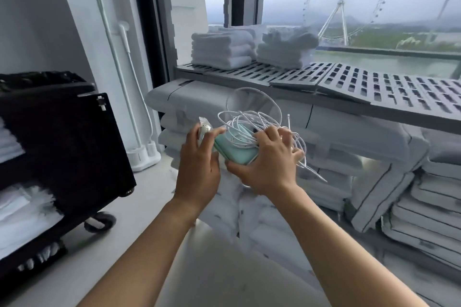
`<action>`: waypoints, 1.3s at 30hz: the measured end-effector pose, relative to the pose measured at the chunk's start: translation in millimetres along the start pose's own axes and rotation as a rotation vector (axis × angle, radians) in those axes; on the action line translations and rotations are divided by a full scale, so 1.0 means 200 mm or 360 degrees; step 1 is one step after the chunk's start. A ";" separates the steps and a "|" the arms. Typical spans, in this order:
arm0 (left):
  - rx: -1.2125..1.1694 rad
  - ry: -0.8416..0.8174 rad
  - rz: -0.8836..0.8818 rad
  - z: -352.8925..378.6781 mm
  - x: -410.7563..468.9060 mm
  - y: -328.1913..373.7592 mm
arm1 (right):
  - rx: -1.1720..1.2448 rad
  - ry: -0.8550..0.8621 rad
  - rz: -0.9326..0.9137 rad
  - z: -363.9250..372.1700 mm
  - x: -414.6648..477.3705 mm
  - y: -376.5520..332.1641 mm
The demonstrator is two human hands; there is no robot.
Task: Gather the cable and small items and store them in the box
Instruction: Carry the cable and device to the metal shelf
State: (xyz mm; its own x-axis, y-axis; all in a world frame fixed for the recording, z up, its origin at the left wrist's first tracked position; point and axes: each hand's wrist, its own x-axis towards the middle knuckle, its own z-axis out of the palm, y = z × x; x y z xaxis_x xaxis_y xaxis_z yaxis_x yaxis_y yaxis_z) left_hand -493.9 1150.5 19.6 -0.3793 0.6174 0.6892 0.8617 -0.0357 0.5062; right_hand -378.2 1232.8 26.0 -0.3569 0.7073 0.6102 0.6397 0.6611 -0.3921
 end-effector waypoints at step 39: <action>-0.0186 -0.0120 0.0304 1.98 1.54 0.79 | -0.0290 0.0214 0.0097 -0.28 1.63 1.93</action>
State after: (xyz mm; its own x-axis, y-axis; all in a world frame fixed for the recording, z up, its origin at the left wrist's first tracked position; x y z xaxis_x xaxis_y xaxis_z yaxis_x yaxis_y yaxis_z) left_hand -340.7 1646.2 106.3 -0.1832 0.6475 0.7397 0.8687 -0.2456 0.4301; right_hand -209.6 1704.3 111.4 -0.2279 0.6967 0.6802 0.7739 0.5535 -0.3078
